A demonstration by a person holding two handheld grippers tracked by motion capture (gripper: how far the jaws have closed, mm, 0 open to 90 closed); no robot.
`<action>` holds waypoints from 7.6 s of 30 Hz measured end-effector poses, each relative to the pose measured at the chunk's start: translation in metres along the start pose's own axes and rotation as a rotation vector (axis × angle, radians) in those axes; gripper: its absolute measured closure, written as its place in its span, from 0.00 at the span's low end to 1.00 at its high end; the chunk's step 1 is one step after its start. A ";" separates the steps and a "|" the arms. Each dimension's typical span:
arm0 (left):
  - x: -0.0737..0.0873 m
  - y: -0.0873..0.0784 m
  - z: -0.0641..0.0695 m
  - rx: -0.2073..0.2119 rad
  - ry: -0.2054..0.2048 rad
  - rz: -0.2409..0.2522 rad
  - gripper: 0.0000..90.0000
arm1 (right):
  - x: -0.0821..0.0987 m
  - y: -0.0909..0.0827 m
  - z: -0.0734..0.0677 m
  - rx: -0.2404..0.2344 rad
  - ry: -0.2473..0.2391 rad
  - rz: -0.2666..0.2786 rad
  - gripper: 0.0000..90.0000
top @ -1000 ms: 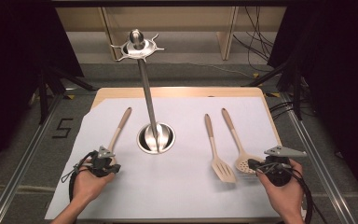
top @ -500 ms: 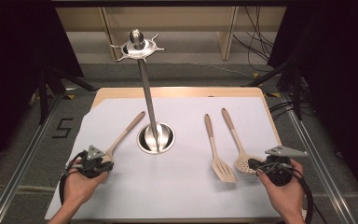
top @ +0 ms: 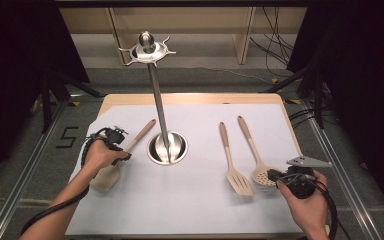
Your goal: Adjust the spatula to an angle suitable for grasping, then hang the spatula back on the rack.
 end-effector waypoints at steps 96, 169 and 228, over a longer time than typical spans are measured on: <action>0.066 -0.097 0.010 -0.003 -0.238 0.751 0.87 | -0.004 0.003 0.004 -0.003 0.002 0.040 0.91; 0.061 -0.146 0.062 0.024 -0.066 0.900 0.87 | -0.003 -0.003 0.004 0.004 -0.011 0.061 0.89; 0.037 -0.174 0.077 0.073 0.000 0.960 0.87 | -0.005 -0.002 0.001 -0.001 0.030 0.060 0.89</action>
Point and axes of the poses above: each handheld gripper's, and its own axes: y roughly forward along the jaws, x roughly out of its underside, z roughly to its right, the point moved 3 cm from there along y, roughly forward along the jaws, and after that the axes turned 3 degrees about x, right-handed, at the moved point
